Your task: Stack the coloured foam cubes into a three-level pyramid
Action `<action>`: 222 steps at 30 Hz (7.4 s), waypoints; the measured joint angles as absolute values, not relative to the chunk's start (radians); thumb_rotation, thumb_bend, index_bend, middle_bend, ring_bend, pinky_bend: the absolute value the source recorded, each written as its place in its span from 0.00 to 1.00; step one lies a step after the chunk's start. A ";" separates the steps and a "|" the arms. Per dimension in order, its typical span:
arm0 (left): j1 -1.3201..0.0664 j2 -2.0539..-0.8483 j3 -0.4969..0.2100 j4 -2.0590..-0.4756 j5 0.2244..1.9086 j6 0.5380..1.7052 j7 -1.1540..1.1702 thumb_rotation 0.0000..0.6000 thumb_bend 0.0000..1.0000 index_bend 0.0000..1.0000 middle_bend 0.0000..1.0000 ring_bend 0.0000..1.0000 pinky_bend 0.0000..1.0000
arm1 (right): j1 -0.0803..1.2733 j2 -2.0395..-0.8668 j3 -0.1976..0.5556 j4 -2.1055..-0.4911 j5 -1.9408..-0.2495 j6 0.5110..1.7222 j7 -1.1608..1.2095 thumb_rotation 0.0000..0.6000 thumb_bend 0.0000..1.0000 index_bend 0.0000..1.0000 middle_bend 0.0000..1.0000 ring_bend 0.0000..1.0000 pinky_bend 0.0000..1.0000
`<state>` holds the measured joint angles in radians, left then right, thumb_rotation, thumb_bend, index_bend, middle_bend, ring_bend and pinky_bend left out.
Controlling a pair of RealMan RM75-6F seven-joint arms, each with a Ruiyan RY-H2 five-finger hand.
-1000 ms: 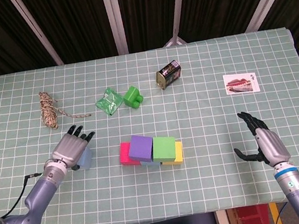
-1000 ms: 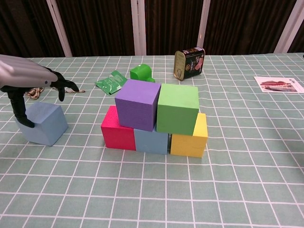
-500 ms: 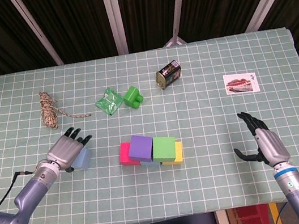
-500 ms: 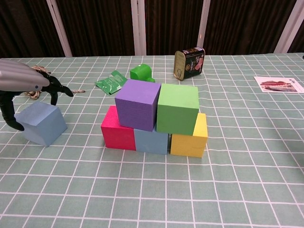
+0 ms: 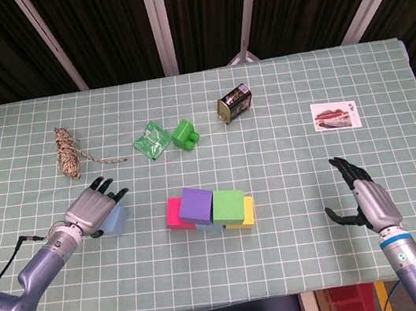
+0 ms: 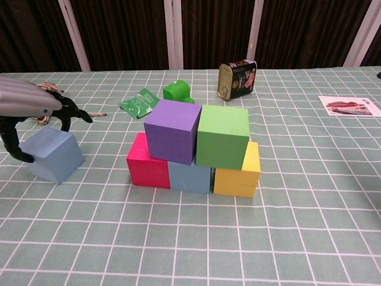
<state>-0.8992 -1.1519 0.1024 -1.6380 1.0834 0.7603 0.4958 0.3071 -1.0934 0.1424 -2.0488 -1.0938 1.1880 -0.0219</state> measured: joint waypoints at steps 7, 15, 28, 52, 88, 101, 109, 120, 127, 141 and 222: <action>-0.878 -1.158 0.089 -1.633 1.100 0.786 0.477 1.00 0.34 0.01 0.38 0.00 0.00 | 0.307 -1.095 0.141 -2.052 -1.097 1.189 -0.025 1.00 0.35 0.00 0.00 0.00 0.00; -0.880 -1.119 0.066 -1.689 1.082 0.809 0.504 1.00 0.34 0.01 0.37 0.00 0.00 | 0.306 -1.095 0.138 -2.054 -1.101 1.187 -0.025 1.00 0.35 0.00 0.00 0.00 0.00; -1.039 -0.945 -0.045 -1.883 0.843 0.766 0.620 1.00 0.34 0.01 0.39 0.00 0.00 | 0.305 -1.089 0.141 -2.061 -1.103 1.187 -0.016 1.00 0.35 0.00 0.00 0.00 0.00; -1.590 -1.004 -0.098 -1.956 0.128 0.771 0.854 1.00 0.34 0.00 0.40 0.00 0.00 | 0.307 -1.074 0.159 -2.057 -1.085 1.179 0.022 1.00 0.35 0.00 0.00 0.00 0.00; -1.906 -1.100 -0.079 -1.930 -0.287 0.769 0.960 1.00 0.34 0.01 0.38 0.00 0.00 | 0.312 -1.071 0.172 -2.040 -1.065 1.163 0.051 1.00 0.35 0.00 0.00 0.00 0.00; -1.931 -1.089 -0.063 -1.951 -0.299 0.763 0.960 1.00 0.34 0.02 0.38 0.00 0.00 | 0.311 -1.069 0.172 -2.046 -1.069 1.164 0.053 1.00 0.35 0.00 0.00 0.00 0.00; -1.944 -1.091 -0.050 -1.961 -0.311 0.773 0.961 1.00 0.34 0.02 0.38 0.00 0.00 | 0.310 -1.066 0.171 -2.050 -1.073 1.163 0.056 1.00 0.35 0.00 0.00 0.00 0.00; -1.968 -1.105 -0.031 -1.959 -0.349 0.797 0.983 1.00 0.34 0.01 0.38 0.00 0.00 | 0.310 -1.064 0.170 -2.054 -1.073 1.162 0.056 1.00 0.35 0.00 0.00 0.00 0.00; -1.989 -1.111 -0.040 -1.959 -0.385 0.831 0.996 1.00 0.34 0.01 0.38 0.00 0.00 | 0.310 -1.064 0.169 -2.057 -1.075 1.162 0.056 1.00 0.35 0.00 0.00 0.00 0.00; -1.998 -1.121 -0.066 -1.971 -0.445 0.866 1.031 1.00 0.34 0.02 0.38 0.00 0.00 | 0.309 -1.061 0.168 -2.061 -1.077 1.163 0.059 1.00 0.35 0.00 0.00 0.00 0.00; -1.894 -1.228 -0.296 -1.951 -0.570 1.093 1.264 1.00 0.29 0.00 0.24 0.00 0.00 | 0.306 -1.052 0.161 -2.072 -1.086 1.160 0.068 1.00 0.35 0.00 0.00 0.00 0.00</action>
